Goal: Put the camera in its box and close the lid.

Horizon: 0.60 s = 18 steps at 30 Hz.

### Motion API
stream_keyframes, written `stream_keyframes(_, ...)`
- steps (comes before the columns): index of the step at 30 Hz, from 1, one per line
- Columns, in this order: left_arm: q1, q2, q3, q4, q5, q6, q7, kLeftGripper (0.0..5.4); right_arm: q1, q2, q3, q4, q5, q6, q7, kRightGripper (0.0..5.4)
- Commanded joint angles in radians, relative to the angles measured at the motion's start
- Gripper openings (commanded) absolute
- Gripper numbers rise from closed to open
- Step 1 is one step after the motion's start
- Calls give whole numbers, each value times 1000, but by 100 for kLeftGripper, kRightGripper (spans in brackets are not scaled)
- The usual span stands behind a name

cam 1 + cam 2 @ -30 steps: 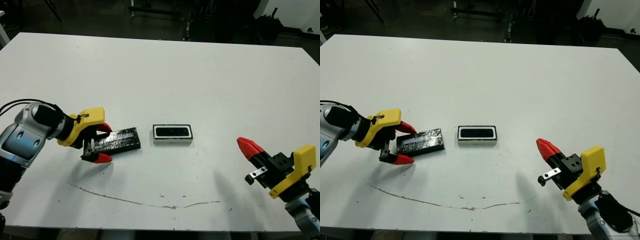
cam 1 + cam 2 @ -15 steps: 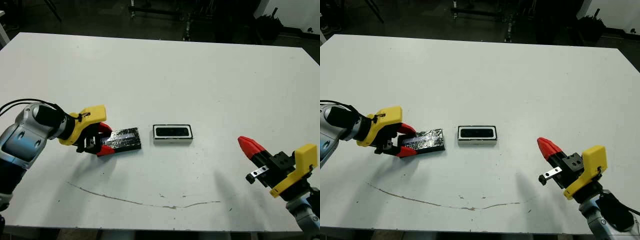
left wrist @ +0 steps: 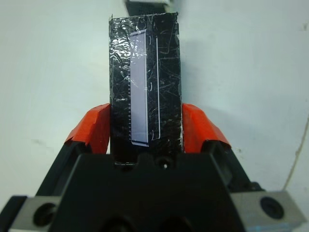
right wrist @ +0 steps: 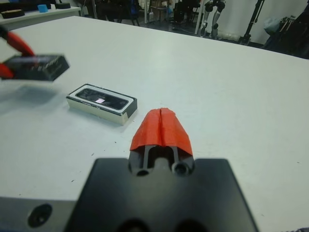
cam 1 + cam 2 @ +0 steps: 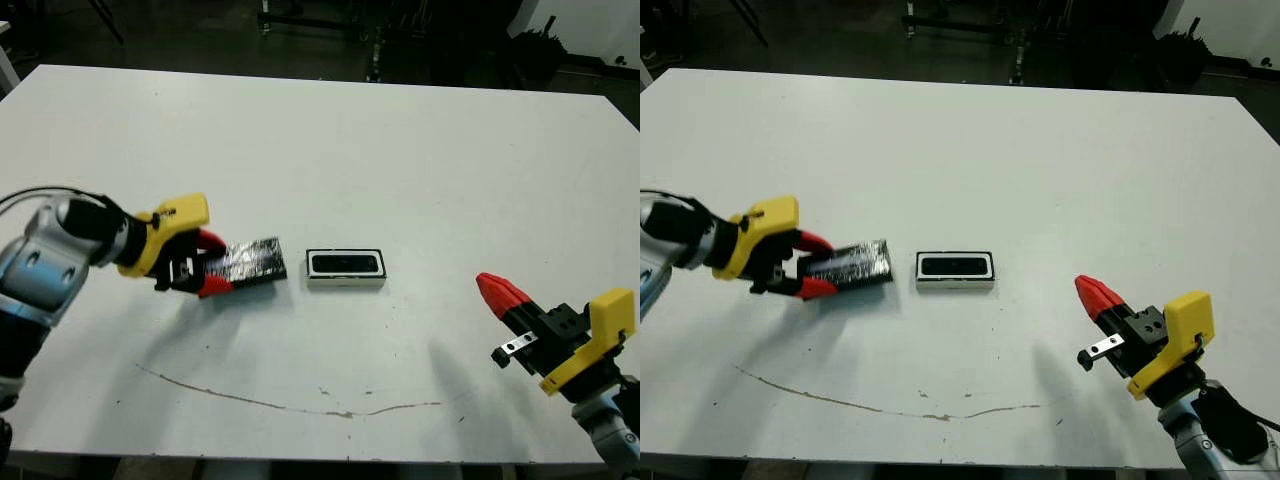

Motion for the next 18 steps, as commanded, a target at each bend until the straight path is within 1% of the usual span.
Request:
stream_keyframes(1, -80, -39, -8, 81, -21, -31, -33, 317, 0, -6, 8, 3, -10, -6, -4, 0)
stream_keyframes(4, -135, -76, -37, 180, -7, -83, -58, 316, 1, -2, 13, 4, -11, -11, -6, 0)
stream_keyframes(8, -182, -128, -69, 311, 22, -186, -76, 316, 10, -4, 14, 1, -19, -20, -6, 0)
stream_keyframes(12, -206, -174, -98, 374, 41, -182, -90, 316, 13, -2, 14, 3, -10, -18, -3, 0)
stream_keyframes(18, -194, -229, -123, 418, 60, -210, -99, 316, 17, 0, 17, 5, -11, -25, 0, 0)
